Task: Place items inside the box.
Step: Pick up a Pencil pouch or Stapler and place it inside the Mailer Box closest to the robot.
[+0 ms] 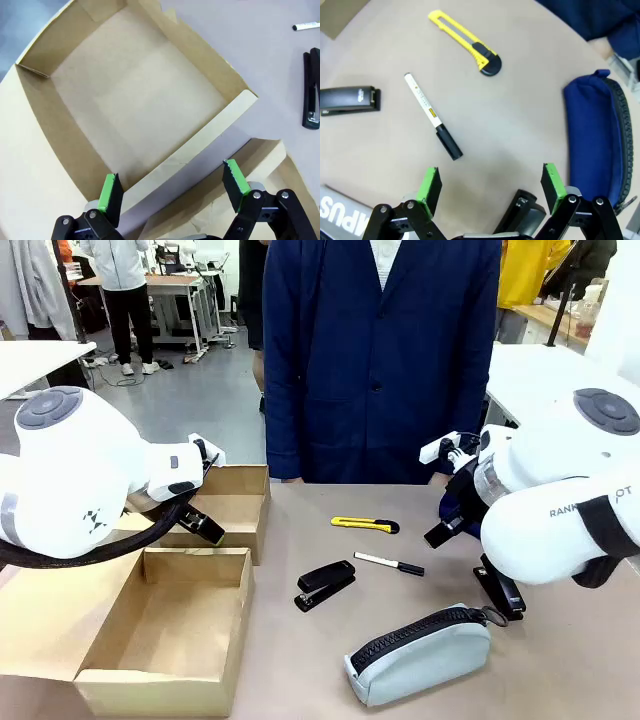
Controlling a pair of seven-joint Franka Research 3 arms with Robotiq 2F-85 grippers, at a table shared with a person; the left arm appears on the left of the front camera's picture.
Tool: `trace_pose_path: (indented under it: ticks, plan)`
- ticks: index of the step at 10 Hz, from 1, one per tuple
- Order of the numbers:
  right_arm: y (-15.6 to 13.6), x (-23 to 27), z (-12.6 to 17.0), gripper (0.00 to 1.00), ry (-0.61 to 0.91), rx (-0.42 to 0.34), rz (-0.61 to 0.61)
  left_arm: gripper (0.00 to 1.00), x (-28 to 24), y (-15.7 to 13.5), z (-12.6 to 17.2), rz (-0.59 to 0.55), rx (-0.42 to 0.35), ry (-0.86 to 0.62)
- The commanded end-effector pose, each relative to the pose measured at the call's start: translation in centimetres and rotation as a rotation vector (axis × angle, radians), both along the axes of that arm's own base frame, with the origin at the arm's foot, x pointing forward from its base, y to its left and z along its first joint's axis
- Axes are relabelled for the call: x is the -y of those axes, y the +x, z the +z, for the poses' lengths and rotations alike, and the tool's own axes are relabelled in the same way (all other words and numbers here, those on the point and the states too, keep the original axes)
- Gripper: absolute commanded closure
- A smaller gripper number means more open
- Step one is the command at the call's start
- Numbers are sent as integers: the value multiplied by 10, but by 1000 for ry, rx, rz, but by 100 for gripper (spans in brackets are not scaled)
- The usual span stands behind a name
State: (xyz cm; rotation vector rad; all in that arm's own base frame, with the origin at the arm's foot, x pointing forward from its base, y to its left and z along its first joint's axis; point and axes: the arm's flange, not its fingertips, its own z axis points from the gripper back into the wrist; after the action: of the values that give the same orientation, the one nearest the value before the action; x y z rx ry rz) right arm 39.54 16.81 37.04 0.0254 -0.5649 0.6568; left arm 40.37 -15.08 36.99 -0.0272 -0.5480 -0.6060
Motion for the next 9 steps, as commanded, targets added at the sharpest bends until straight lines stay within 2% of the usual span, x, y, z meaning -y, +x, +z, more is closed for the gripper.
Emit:
trace_pose_path:
  ticks: [1, 9]
  plan:
    - [0, 0, 0, 0, 0, 0, 0, 0, 0, 0, 0, 0, 0, 0]
    - [0, 0, 0, 0, 0, 0, 0, 0, 0, 0, 0, 0, 0, 0]
